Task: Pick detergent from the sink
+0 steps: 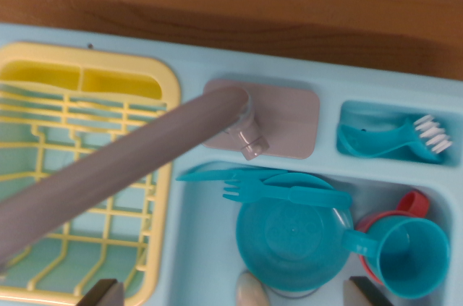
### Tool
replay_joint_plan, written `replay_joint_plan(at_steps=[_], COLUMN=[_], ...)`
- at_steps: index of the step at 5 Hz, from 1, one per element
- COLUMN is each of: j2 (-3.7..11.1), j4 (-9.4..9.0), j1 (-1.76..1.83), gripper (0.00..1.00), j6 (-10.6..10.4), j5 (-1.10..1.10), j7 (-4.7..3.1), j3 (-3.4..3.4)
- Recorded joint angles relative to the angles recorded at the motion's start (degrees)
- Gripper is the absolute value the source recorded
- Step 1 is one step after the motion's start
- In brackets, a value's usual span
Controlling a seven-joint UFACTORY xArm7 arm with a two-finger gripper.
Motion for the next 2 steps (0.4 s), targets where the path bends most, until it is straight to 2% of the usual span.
replay_joint_plan(at_steps=[1, 2], j2=[0.00, 0.31], j4=[0.00, -2.62], j1=[0.00, -0.14], gripper=[0.00, 0.00], j6=[0.0, -2.4], j5=[0.00, 0.02], j7=[0.00, -1.26], j3=[0.00, -0.33])
